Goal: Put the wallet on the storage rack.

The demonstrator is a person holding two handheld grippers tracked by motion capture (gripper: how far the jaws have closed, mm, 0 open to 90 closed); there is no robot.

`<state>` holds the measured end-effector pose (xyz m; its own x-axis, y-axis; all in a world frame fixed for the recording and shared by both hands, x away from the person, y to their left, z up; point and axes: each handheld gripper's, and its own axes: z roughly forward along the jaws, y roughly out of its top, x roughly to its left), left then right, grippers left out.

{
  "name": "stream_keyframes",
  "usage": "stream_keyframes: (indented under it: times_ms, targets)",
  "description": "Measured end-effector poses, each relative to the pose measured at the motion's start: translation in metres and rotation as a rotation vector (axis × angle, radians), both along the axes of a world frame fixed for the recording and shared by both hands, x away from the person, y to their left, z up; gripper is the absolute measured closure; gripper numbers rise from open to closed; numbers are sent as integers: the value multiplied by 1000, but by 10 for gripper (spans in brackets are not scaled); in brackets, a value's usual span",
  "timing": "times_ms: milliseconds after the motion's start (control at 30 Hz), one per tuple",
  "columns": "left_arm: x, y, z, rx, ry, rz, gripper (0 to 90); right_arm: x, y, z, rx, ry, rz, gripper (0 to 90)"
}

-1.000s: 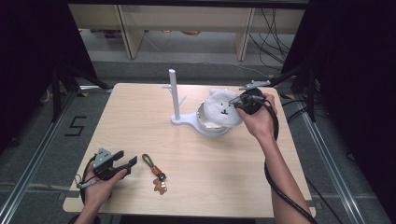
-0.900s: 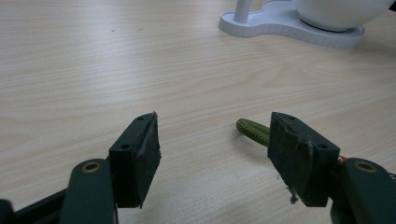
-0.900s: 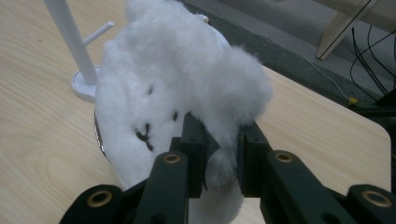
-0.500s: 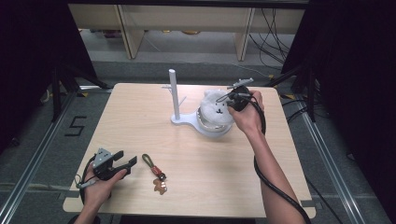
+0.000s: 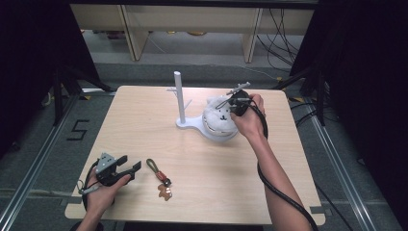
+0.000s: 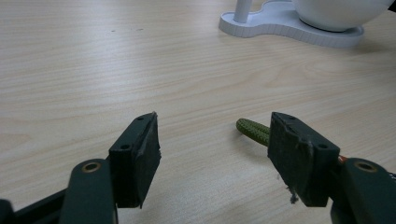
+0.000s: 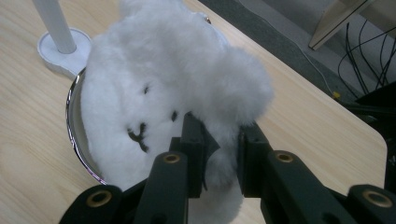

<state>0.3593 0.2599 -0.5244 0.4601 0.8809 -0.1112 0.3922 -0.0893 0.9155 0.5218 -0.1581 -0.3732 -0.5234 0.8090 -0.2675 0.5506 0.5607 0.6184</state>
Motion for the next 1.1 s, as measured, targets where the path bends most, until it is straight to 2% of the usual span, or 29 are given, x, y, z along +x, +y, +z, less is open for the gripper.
stream_keyframes:
  times_ms: [33,133,233,333,367,400,433,567,600,633,700,733,767,800,967,1000,1033,1100]
  targets:
    - [0,0,0,-1,-1,-3,336,0,2,-1,-32,-8,-13,768]
    - [0,0,0,2,0,-2,336,1,4,-4,-53,-6,-19,762]
    - [0,0,0,-3,1,0,336,2,5,-5,-56,5,-29,753]
    - [0,0,0,-3,-1,-3,336,3,6,-6,-67,-1,-26,731]
    - [-1,0,0,-2,2,1,336,3,6,-6,-69,-16,-29,702]
    - [-1,0,0,-2,2,1,336,2,6,-6,-64,-14,-38,685]
    - [-3,-1,1,-2,24,24,336,2,5,-6,-60,-17,-38,665]
    - [-2,-1,1,0,18,17,336,1,3,-7,-32,-26,-53,609]
    - [-3,-1,1,0,27,26,336,1,2,-7,-12,-21,-58,595]
    - [-1,-1,0,-2,3,3,336,0,1,-7,2,-22,-64,573]
    - [0,-1,0,-2,2,1,336,0,0,-7,6,-26,-63,561]
    - [-4,-1,1,-2,30,31,336,0,-2,-6,4,-34,-62,535]
    - [-3,-1,1,0,25,25,336,0,-3,-6,11,-36,-61,526]
    - [0,0,0,5,0,1,336,-1,-3,-6,22,-34,-69,520]
    - [0,-1,0,-1,1,0,336,-2,-6,-4,37,-51,-82,501]
    - [0,-1,0,-1,1,0,336,-1,-7,-4,44,-54,-69,501]
    - [-3,-1,1,-2,25,25,335,-2,-7,-4,50,-52,-76,501]
    - [-2,-1,1,2,19,18,335,-4,-6,-3,50,-54,-93,499]
